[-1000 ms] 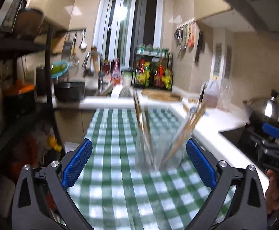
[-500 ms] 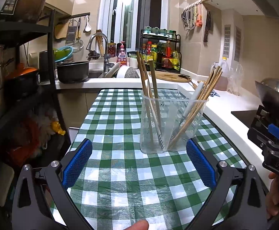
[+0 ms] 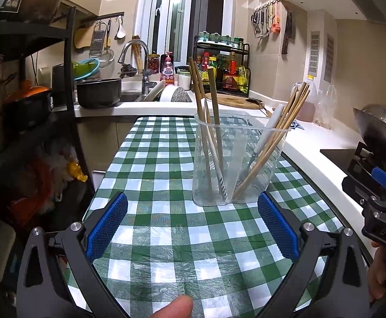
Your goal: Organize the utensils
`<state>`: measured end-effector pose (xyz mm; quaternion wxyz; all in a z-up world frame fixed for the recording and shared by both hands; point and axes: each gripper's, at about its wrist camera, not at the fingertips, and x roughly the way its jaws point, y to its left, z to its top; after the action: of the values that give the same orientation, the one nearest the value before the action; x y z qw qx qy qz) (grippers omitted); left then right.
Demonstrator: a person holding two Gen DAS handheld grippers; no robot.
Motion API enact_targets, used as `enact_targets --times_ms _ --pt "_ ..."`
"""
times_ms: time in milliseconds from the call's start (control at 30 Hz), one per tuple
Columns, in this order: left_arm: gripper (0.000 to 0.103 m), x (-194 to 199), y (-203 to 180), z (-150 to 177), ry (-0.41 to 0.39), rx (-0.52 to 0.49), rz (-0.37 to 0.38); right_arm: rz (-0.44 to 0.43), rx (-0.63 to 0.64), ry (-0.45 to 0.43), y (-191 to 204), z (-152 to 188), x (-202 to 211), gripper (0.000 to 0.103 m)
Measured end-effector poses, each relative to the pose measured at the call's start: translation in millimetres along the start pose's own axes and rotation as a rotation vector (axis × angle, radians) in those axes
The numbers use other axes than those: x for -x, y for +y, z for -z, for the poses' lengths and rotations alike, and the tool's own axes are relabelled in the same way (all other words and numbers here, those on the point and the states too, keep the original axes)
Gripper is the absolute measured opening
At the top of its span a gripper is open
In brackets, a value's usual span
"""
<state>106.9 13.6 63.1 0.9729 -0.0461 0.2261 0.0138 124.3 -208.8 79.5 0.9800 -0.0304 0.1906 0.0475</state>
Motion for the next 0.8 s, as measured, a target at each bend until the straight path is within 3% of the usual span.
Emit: enact_targets --times_ms 800 --pt "0.095 1.8 -1.4 0.4 0.005 -0.008 0.006 0.016 0.002 -0.01 -3.1 0.1 -0.5 0.098"
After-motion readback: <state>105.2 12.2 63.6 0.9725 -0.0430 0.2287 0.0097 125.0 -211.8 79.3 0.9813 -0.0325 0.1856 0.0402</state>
